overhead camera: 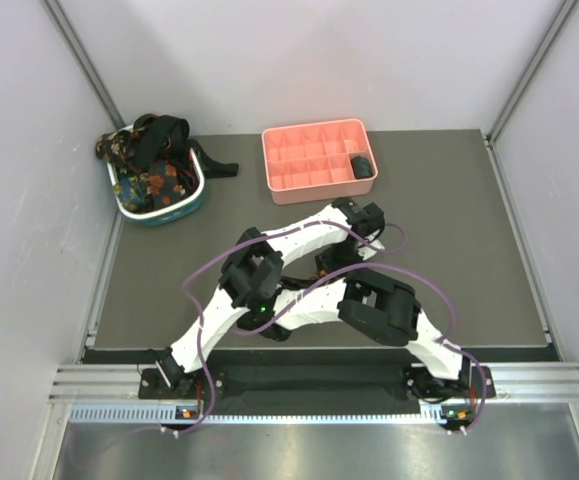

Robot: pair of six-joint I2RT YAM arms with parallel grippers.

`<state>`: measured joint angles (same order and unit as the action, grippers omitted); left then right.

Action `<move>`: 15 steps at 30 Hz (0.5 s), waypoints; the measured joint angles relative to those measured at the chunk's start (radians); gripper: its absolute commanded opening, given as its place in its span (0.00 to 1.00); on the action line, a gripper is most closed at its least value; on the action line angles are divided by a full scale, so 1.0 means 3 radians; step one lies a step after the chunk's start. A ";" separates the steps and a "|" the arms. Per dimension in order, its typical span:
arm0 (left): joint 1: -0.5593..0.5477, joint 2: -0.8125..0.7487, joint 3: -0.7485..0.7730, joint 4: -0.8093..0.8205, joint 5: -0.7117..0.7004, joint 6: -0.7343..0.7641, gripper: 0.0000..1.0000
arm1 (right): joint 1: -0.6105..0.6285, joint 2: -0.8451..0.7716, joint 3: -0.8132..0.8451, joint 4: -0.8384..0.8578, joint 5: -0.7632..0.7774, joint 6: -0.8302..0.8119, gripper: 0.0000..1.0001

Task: Roll the ties
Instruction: Roll the tie

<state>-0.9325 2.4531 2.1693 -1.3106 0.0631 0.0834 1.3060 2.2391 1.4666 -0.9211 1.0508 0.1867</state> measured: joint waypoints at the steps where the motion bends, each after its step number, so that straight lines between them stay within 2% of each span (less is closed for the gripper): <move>1: 0.0000 0.0009 0.0019 -0.0010 0.0005 0.0010 0.57 | -0.0001 -0.0028 -0.0031 0.0042 -0.0014 -0.0008 0.25; 7: -0.0019 0.0081 0.0182 -0.0102 0.0078 0.0046 0.73 | -0.0056 -0.0228 -0.0216 0.0299 -0.0174 -0.0117 0.24; 15: -0.0003 0.0070 0.0212 0.0170 0.0086 0.0041 0.84 | -0.0092 -0.0350 -0.0319 0.0454 -0.0306 -0.0245 0.25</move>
<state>-0.9333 2.4741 2.2330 -1.2594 0.0891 0.0956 1.2785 2.1342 1.3708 -0.7849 0.9588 0.1131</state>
